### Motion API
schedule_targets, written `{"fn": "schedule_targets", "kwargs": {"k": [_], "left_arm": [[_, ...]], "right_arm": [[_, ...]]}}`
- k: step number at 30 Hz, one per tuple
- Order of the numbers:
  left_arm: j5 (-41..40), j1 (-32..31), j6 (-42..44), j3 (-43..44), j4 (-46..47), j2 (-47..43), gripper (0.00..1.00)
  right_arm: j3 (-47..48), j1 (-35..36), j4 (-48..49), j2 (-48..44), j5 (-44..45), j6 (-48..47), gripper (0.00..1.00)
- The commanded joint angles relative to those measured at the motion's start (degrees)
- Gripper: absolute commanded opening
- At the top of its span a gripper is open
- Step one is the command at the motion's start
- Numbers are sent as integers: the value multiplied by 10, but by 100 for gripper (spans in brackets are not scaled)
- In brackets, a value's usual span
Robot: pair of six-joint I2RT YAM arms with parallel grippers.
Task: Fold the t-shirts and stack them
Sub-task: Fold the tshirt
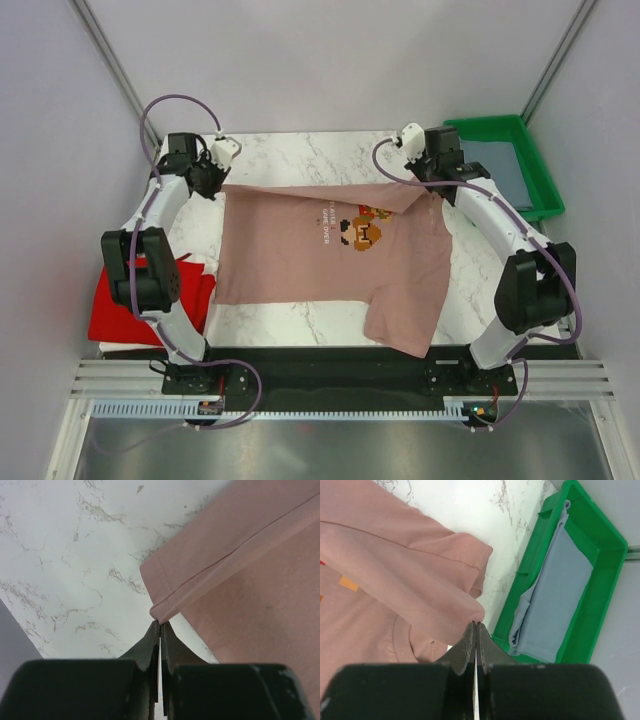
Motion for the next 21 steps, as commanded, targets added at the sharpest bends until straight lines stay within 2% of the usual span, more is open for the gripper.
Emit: {"fn": "schedule_targets", "kwargs": {"k": [1, 21], "left_arm": [[12, 12, 38, -15, 24, -16, 2], [42, 12, 21, -101, -7, -54, 2]], "right_arm": [[-4, 0, -26, -42, -38, 36, 0], [-104, 2, -65, -93, -81, 61, 0]]}}
